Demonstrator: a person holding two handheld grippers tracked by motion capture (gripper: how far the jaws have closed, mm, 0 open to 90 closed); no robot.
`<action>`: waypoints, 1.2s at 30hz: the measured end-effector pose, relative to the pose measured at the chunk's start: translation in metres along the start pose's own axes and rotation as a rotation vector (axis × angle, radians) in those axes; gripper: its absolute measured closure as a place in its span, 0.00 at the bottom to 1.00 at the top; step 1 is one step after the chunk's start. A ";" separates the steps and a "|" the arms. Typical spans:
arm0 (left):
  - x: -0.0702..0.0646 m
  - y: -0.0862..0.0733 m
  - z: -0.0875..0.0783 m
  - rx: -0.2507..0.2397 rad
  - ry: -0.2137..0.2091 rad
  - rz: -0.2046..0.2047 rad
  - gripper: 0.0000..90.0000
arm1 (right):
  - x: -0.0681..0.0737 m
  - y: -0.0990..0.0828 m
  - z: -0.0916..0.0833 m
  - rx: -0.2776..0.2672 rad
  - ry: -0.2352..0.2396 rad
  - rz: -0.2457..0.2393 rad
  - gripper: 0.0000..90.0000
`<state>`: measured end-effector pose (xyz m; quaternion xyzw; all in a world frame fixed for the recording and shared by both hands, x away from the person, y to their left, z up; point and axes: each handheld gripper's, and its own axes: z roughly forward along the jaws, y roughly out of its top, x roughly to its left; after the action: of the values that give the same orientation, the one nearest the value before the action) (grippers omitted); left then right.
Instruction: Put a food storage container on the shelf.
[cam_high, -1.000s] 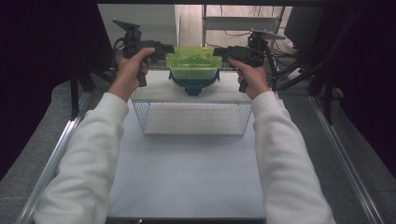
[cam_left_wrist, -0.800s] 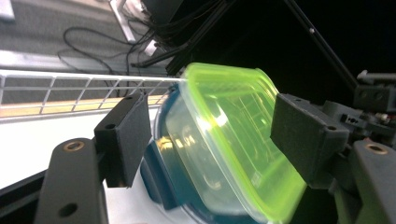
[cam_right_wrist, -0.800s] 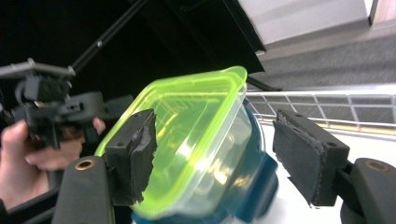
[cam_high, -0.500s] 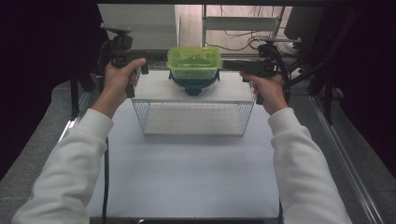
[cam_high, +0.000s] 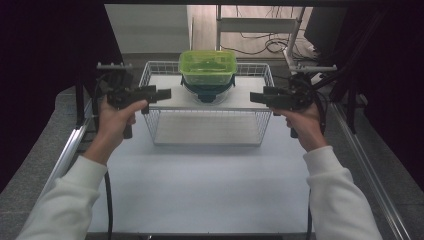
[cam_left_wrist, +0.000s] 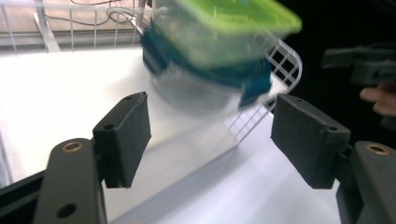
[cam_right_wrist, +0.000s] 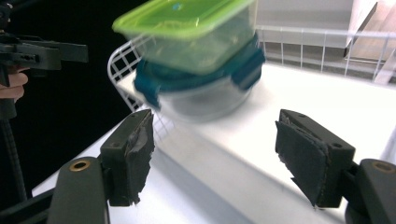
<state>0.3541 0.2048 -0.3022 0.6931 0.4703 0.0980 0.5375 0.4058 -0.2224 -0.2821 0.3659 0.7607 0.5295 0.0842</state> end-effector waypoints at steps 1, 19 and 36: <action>-0.001 -0.007 -0.001 0.004 0.006 0.004 0.32 | 0.002 -0.006 -0.003 0.006 -0.001 -0.009 0.31; 0.006 -0.166 0.000 0.168 0.073 0.026 0.30 | -0.001 -0.159 -0.028 0.136 -0.039 0.027 0.31; 0.011 -0.194 0.012 0.223 0.108 0.026 0.30 | -0.003 -0.199 -0.017 0.230 -0.064 0.034 0.30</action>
<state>0.2619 0.2017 -0.4731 0.7484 0.4973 0.0893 0.4297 0.3064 -0.2714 -0.4482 0.4026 0.8071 0.4280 0.0570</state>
